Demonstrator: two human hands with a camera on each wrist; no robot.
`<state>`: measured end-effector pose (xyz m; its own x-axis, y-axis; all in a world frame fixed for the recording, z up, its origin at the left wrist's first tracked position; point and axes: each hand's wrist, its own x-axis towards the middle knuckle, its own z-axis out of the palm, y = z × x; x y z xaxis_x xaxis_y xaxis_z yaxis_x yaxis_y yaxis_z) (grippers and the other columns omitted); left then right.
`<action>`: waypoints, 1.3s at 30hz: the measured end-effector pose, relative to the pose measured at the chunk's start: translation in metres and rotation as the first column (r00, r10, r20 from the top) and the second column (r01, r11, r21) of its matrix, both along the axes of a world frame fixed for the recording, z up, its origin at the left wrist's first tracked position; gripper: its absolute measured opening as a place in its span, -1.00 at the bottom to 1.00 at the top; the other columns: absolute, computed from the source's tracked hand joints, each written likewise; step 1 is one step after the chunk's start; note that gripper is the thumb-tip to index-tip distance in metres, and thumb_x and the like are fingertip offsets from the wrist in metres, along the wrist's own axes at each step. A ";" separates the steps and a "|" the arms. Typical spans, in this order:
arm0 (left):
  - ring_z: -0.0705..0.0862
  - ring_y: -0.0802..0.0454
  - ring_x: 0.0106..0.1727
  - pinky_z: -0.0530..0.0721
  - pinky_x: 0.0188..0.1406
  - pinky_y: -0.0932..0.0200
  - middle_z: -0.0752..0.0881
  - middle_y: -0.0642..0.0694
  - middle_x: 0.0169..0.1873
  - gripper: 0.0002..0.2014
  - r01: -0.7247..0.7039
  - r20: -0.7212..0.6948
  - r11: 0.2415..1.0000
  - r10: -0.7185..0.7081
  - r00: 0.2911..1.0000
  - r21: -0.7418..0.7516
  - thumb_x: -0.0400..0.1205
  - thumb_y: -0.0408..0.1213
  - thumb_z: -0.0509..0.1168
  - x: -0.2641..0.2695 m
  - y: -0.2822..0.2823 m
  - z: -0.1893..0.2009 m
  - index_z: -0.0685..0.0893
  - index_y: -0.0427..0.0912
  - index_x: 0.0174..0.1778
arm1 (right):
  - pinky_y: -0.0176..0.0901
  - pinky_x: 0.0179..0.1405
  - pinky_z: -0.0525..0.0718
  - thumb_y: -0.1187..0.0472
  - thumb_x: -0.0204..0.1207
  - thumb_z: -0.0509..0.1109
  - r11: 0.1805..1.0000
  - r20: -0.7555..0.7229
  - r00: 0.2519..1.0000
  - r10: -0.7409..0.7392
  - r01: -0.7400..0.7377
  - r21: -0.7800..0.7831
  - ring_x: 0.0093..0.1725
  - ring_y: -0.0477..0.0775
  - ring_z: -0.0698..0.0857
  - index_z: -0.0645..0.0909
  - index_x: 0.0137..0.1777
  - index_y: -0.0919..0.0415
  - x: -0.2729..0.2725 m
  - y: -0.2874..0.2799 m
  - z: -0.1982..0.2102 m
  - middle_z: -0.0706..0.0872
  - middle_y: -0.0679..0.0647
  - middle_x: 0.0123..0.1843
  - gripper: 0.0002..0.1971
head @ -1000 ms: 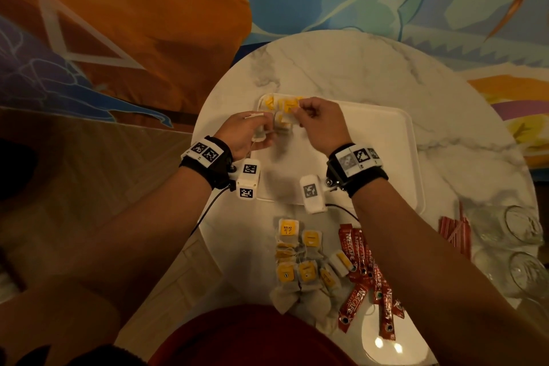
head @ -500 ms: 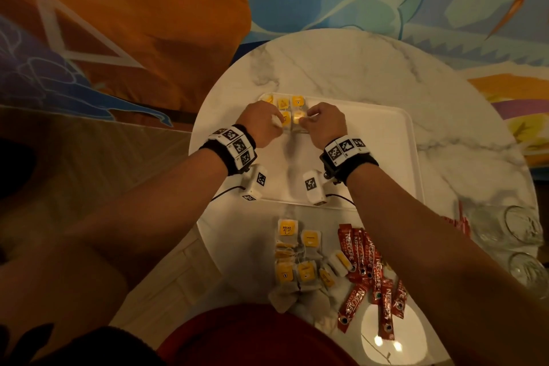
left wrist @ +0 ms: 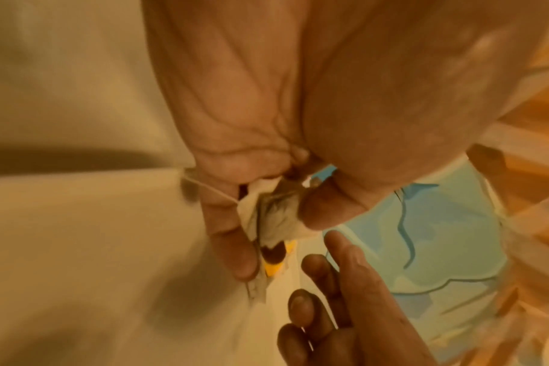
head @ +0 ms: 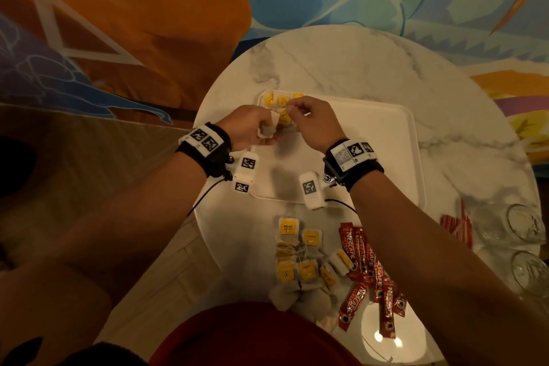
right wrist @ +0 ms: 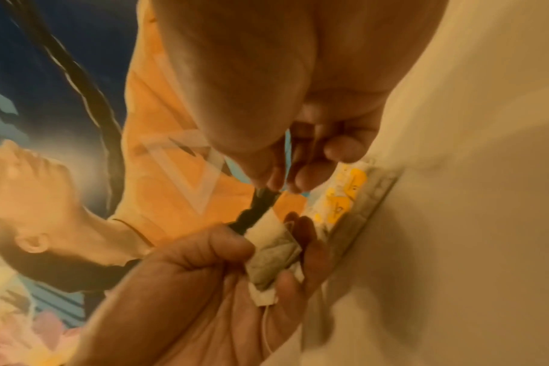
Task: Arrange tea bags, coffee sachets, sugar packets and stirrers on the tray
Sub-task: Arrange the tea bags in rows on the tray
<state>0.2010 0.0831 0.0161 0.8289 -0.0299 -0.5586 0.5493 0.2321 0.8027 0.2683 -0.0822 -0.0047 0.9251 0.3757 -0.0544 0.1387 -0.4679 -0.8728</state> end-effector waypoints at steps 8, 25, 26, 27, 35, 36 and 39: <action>0.78 -0.12 0.12 0.78 0.12 0.11 0.74 -0.27 0.10 -0.62 0.212 0.108 0.977 -0.208 0.972 -0.034 0.64 -0.63 0.29 -0.012 0.013 0.001 0.61 -0.42 0.39 | -0.18 -0.01 0.69 0.07 0.53 0.54 0.984 0.001 0.985 0.175 -0.175 -0.023 -0.13 -0.11 0.75 0.81 -0.04 0.11 -0.016 0.005 0.007 0.82 -0.09 -0.14 -0.87; 0.73 0.02 -0.16 0.62 -0.18 0.18 0.76 -0.12 -0.08 -0.76 -0.034 0.190 0.998 0.024 0.982 0.045 0.76 -0.07 0.28 -0.023 0.007 -0.002 0.74 -0.16 0.07 | -0.40 -0.16 0.62 0.23 0.51 0.51 0.997 0.068 0.998 -0.001 -0.005 0.079 -0.23 -0.26 0.72 0.75 -0.10 0.12 -0.043 0.010 0.015 0.79 -0.12 -0.21 -0.98; 0.71 0.08 -0.20 0.62 -0.19 0.20 0.74 -0.09 -0.13 -0.79 -0.043 0.208 0.998 0.032 0.978 0.044 0.76 -0.10 0.29 -0.023 0.007 -0.002 0.74 -0.16 0.05 | -0.42 -0.10 0.62 0.27 0.52 0.48 0.995 0.049 0.998 0.041 -0.046 0.088 -0.14 -0.24 0.76 0.77 -0.06 0.14 -0.046 0.012 0.016 0.82 -0.10 -0.16 -0.93; 0.70 0.13 -0.23 0.62 -0.20 0.21 0.73 -0.08 -0.17 -0.83 -0.058 0.225 0.997 0.044 0.973 0.057 0.76 -0.15 0.31 -0.022 0.007 -0.002 0.74 -0.15 0.03 | -0.43 -0.03 0.63 0.31 0.52 0.45 0.992 0.039 0.996 0.076 -0.080 0.099 -0.06 -0.19 0.78 0.79 -0.03 0.15 -0.048 0.013 0.017 0.84 -0.07 -0.11 -0.88; 0.70 0.04 -0.18 0.68 -0.24 0.22 0.77 -0.31 -0.06 -0.88 -0.055 0.310 0.969 -0.023 0.950 0.240 0.62 -0.36 0.47 -0.021 0.020 0.001 0.79 -0.11 0.04 | 0.00 0.15 0.78 0.50 0.52 0.36 0.973 -0.076 0.997 0.016 0.002 0.229 -0.04 0.02 0.81 0.73 0.13 0.23 -0.039 0.012 0.022 0.80 0.03 0.03 -0.72; 0.69 0.01 -0.19 0.67 -0.27 0.21 0.78 -0.33 -0.06 -0.89 -0.056 0.321 0.966 -0.030 0.947 0.254 0.62 -0.35 0.48 -0.020 0.021 0.003 0.81 -0.09 0.02 | -0.08 0.07 0.78 0.46 0.53 0.42 0.970 -0.100 0.995 0.012 0.013 0.243 -0.15 -0.06 0.78 0.70 0.17 0.21 -0.037 0.011 0.025 0.78 -0.04 -0.03 -0.74; 0.65 -0.05 -0.22 0.64 -0.34 0.23 0.75 -0.36 -0.06 -0.90 -0.073 0.347 0.950 -0.039 0.937 0.303 0.63 -0.35 0.47 -0.018 0.025 0.008 0.79 -0.08 0.00 | -0.18 -0.10 0.71 0.28 0.56 0.51 0.982 -0.099 0.991 0.091 -0.073 0.173 -0.33 -0.14 0.70 0.73 0.19 0.16 -0.032 0.010 0.027 0.76 -0.19 -0.28 -0.78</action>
